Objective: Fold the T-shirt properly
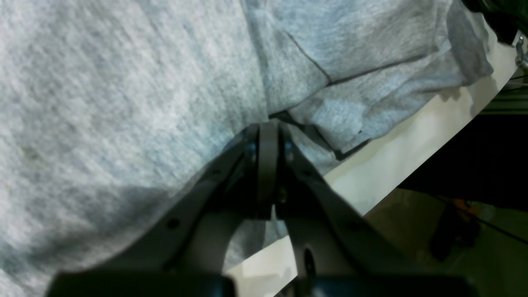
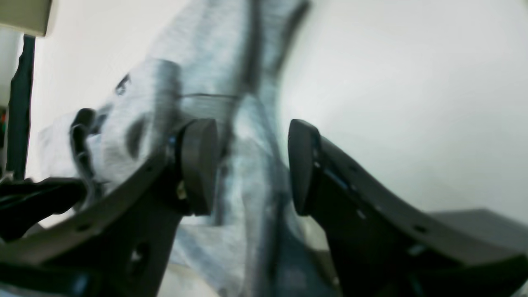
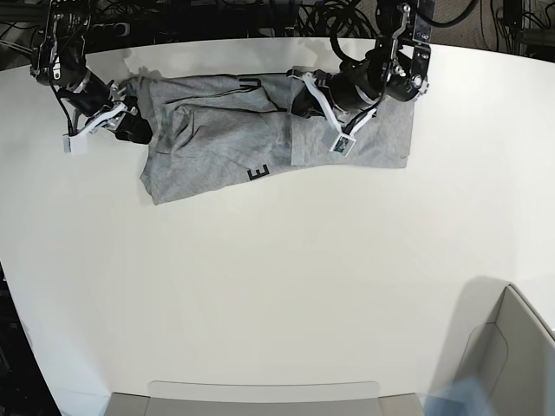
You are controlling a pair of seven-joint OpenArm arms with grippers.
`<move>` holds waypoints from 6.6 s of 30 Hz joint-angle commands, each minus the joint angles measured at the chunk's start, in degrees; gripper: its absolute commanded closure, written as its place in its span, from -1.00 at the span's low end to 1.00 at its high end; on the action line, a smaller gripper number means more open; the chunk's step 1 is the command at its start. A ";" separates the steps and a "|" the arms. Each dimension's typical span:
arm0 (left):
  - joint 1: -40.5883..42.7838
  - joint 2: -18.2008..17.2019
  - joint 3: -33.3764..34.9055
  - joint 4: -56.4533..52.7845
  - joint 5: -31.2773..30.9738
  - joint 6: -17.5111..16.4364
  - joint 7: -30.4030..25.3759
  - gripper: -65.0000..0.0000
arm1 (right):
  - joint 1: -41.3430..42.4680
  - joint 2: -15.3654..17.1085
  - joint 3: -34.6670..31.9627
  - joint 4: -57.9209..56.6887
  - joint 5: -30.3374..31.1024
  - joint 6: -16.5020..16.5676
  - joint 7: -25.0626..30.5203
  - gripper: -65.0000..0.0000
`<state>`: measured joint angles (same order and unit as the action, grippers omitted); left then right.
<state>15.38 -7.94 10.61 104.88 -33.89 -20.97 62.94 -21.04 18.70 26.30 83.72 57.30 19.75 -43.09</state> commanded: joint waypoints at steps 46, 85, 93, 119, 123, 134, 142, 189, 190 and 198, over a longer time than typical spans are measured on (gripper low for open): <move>-0.21 0.34 -0.11 10.42 -1.14 -0.35 -1.18 1.00 | 16.86 -2.30 -4.02 -5.96 -29.74 3.68 -1.61 1.00; 8.32 -0.01 -22.96 10.42 -1.14 -0.43 -0.39 1.00 | 10.44 -21.82 -46.30 26.47 -89.87 -4.06 -4.95 1.00; 8.32 -0.01 -22.61 10.33 -1.06 -0.43 -0.39 1.00 | 13.26 -21.82 -52.72 18.65 -89.69 -10.74 -4.87 1.00; 8.05 -0.01 -22.70 9.10 -0.79 -0.43 -0.39 1.00 | 11.50 -21.47 -66.44 29.82 -89.52 -11.97 -4.69 0.22; 8.05 -0.01 -22.52 8.22 -0.79 -0.43 -0.39 1.00 | 8.60 -19.18 -61.60 31.40 -89.52 -11.97 -5.04 0.22; 8.05 0.25 -22.44 6.20 -1.06 -0.43 -0.48 1.00 | 10.00 -16.90 -56.59 23.31 -80.11 -11.97 -5.22 0.22; 8.14 0.16 -22.44 6.28 -1.06 -0.43 -0.48 1.00 | 20.91 -19.27 -62.04 13.64 -73.78 -11.97 -5.04 0.22; 8.23 0.34 -22.44 6.20 -1.06 -0.43 -0.56 1.00 | 43.15 -27.62 -70.83 -14.40 -66.84 -14.43 3.49 0.22; 8.23 0.34 -22.44 6.20 -1.06 -0.43 -0.56 1.00 | 42.97 -27.62 -71.10 -13.44 -66.66 -14.43 2.17 0.22; 8.32 0.25 -21.03 6.20 -1.06 -0.43 -0.74 1.00 | 41.04 -27.01 -75.32 -10.10 -59.45 -14.43 -3.55 0.22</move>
<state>23.66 -7.40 -10.33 110.26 -34.50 -21.19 62.92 18.50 -7.09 -49.47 71.77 -1.89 5.52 -47.86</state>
